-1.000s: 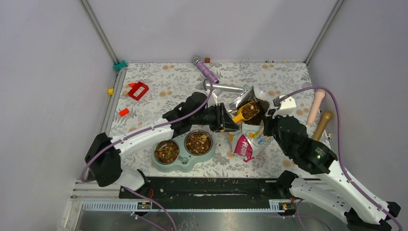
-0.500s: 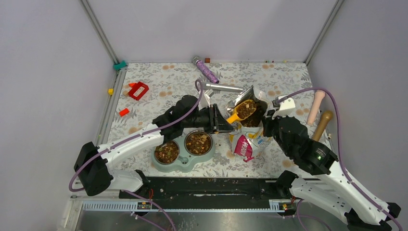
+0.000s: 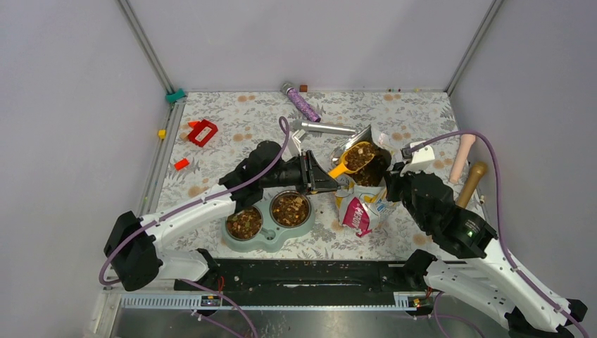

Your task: Serve the pet food

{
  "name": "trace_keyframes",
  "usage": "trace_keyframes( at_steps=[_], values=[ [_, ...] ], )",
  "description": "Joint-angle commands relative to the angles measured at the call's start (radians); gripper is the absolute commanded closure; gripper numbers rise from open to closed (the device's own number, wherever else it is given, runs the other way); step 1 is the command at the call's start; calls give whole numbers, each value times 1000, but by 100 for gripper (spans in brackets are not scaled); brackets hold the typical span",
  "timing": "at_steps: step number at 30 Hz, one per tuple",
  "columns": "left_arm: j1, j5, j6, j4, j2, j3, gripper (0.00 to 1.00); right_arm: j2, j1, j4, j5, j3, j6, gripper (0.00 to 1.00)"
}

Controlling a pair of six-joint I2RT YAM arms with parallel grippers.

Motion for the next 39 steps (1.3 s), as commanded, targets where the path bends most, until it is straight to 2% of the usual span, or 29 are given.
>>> trace_keyframes(
  at_steps=[1,6,12,17,25,39],
  values=[
    [2,54,-25,161,-45,-3,100,-23,9,115,-41,15,-4,100],
    [9,107,-112,330,-43,-50,100,-27,8,115,-29,13,-6,100],
    [10,113,-157,420,-67,-107,100,-44,9,115,-25,9,-3,100],
    [11,99,-159,385,-83,-125,100,-54,9,120,-26,7,-2,100],
    [11,124,-190,482,-128,-217,100,-60,9,121,-15,5,-1,100],
    [13,36,-118,302,-334,-266,100,-55,9,126,-11,3,-7,100]
  ],
)
